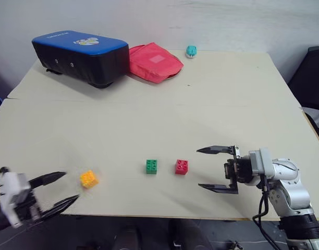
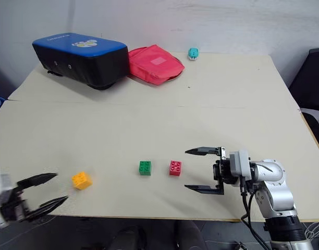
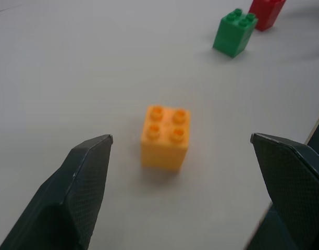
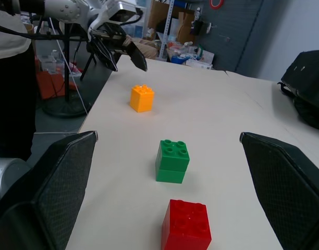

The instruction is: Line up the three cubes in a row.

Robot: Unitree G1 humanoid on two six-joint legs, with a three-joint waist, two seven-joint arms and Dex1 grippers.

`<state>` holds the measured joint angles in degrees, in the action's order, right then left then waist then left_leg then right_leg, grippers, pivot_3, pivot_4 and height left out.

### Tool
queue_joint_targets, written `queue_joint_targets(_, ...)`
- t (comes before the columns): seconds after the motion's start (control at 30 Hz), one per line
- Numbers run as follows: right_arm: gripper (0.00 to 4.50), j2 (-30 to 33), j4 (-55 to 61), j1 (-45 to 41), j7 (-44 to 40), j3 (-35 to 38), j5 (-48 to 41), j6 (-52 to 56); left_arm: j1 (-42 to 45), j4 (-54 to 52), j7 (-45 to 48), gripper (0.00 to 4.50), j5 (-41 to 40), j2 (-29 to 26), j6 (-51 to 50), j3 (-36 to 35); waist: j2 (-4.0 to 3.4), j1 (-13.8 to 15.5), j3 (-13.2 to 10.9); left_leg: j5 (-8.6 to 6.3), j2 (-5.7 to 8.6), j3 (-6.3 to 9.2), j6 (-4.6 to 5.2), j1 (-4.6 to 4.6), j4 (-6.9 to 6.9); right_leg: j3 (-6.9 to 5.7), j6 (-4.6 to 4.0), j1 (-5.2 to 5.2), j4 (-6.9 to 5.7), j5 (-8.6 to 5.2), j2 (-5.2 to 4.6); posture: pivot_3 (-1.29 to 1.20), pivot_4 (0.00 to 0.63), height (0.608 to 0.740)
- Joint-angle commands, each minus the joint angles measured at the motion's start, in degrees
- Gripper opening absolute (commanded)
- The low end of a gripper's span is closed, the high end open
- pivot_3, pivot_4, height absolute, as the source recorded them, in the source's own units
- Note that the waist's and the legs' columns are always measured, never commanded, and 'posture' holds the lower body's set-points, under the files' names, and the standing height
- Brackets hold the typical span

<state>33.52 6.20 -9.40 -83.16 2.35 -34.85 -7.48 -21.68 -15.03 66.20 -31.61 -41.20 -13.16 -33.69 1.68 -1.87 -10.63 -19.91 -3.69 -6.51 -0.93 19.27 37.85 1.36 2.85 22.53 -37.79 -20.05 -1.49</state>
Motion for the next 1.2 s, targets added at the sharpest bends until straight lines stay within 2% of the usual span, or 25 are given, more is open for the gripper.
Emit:
queue_joint_targets(0.03, 4.5, 0.19, 1.06, 0.69, -0.72, 0.51, -0.71, -0.54, 3.63, 3.6, -0.13, 4.46, 2.69, -1.86, 0.37, 5.19, -0.01, -0.12, 0.0, 0.0, 0.0, 0.0, 0.0, 0.0, 0.0, -0.01, 0.0, 0.0, 0.0, 0.0, 0.01, 0.0, 0.15, 0.74)
queue_joint_targets(0.23, 4.5, 0.68, 1.93, 2.84, 0.05, 1.94, -0.52, -1.12, 7.92, 11.65, 0.72, 4.46, 5.89, -2.49, 4.92, 9.39, -0.02, -1.37, -0.01, 0.0, -0.02, -0.05, 0.0, 0.02, -0.04, 0.01, 0.0, 0.05, 0.01, 0.0, 0.03, 0.0, 0.15, 0.74)
queue_joint_targets(0.27, 4.5, 0.74, 2.06, 3.25, 0.27, 2.23, -0.49, -1.22, 8.0, 12.1, 0.85, 4.29, 5.92, -2.57, 5.38, 9.56, -0.02, -1.37, -0.01, 0.0, -0.02, -0.05, 0.0, 0.02, -0.05, 0.01, 0.0, 0.05, 0.01, 0.0, 0.03, 0.0, 0.15, 0.74)
queue_joint_targets(0.33, 4.5, 0.87, 2.19, 4.1, 0.53, 2.77, -0.39, -1.58, 7.95, 13.26, 1.23, 3.92, 5.96, -2.58, 6.78, 9.5, -0.02, -1.32, -0.01, 0.0, -0.02, -0.04, 0.0, 0.02, -0.05, 0.0, 0.01, 0.04, 0.01, 0.0, 0.02, 0.0, 0.15, 0.74)
queue_joint_targets(0.6, 4.5, 0.91, 2.31, 5.69, 0.92, 3.7, -0.18, -2.52, 9.38, 13.7, 2.47, 1.51, 4.94, -2.64, 9.03, 10.58, -0.02, -1.28, -0.01, 0.02, -0.02, -0.03, -0.01, 0.0, -0.05, 0.0, 0.01, 0.03, -0.01, 0.0, 0.01, 0.0, 0.15, 0.74)
queue_joint_targets(0.7, 4.5, 1.22, 2.14, 5.87, 0.71, 4.25, -0.38, -2.54, 12.23, 12.48, 3.03, 1.51, 4.09, -2.98, 8.21, 11.81, -0.02, -1.23, -0.01, 0.02, -0.01, -0.03, -0.01, 0.0, -0.04, 0.0, 0.01, 0.03, -0.01, 0.0, 0.01, 0.0, 0.15, 0.74)
queue_joint_targets(0.8, 4.5, 2.04, 1.87, 6.17, 0.05, 4.94, -0.73, -2.42, 21.38, 12.86, 6.74, 1.51, 3.69, -4.14, 7.32, 17.05, -0.02, -0.34, -0.01, 0.05, 0.0, -0.02, -0.01, 0.02, -0.02, -0.03, 0.02, 0.03, -0.02, 0.01, 0.01, 0.0, 0.15, 0.74)
queue_joint_targets(0.97, 4.5, 2.48, 1.74, 6.29, 0.07, 4.99, -0.59, -2.67, 36.79, 25.31, 16.7, 1.51, 10.31, -4.46, 14.59, 28.32, -0.08, 0.1, 0.0, 0.23, 0.02, -0.06, -0.33, 0.0, 0.08, -0.01, 0.03, -0.01, -0.06, 0.01, 0.04, 0.0, 0.15, 0.74)
queue_joint_targets(1.2, 4.5, 2.82, 4.18, 9.72, 1.44, 6.64, -0.48, -3.01, 48.19, 40.41, 24.59, 1.51, 13.62, -2.33, 22.49, 34.87, -0.07, -0.04, -0.01, 0.27, -0.09, -0.34, -0.37, 0.07, 0.13, 0.28, 0.05, 0.18, -0.08, 0.02, 0.28, 0.0, 0.15, 0.74)
